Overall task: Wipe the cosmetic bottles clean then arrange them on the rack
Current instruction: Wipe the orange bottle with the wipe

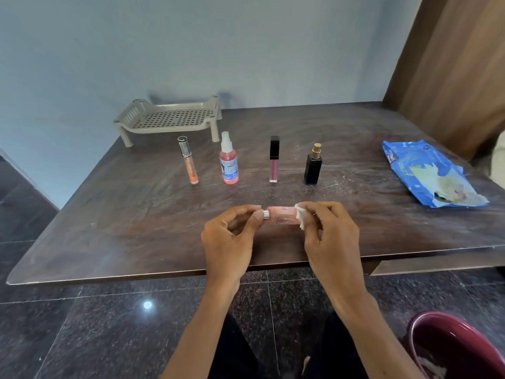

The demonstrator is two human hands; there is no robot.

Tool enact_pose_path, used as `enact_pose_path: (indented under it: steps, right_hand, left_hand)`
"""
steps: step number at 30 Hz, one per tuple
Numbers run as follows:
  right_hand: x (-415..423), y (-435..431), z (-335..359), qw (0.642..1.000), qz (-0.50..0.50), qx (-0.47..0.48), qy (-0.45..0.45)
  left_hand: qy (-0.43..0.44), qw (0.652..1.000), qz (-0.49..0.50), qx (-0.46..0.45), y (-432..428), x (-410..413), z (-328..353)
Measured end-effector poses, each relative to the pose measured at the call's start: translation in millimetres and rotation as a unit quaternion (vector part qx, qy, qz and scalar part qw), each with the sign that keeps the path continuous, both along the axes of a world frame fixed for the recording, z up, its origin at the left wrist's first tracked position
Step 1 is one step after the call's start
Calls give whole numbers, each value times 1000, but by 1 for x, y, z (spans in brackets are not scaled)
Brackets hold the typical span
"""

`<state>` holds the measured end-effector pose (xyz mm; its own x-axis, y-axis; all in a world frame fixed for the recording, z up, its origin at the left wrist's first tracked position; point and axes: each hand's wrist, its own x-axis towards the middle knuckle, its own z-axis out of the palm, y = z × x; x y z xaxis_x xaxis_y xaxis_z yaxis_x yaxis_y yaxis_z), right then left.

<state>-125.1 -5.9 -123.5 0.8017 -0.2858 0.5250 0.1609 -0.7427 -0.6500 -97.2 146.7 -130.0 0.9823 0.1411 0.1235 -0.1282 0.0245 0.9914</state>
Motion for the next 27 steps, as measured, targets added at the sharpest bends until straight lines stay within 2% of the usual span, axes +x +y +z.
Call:
enact_pose_path:
  steps: [8,14,17,24,27]
  right_hand:
    - [8,40,1,998,33,-54,-28]
    - [3,7,0,1000,-28,-2,-4]
    - [6,1,1,999,-41,-12,-10]
    - [9,45,1,996,45,-77,-13]
    - [11,41,-1,996,51,-65,-22]
  left_hand:
    - [-2,1000,16,11,0,-6,1]
    - [12,1000,17,0,-2,-6,3]
    - [10,1000,15,9,-2,-5,3]
    - [15,1000,21,9,-1,-5,1]
    - [22,1000,20,-5,-2,-5,1]
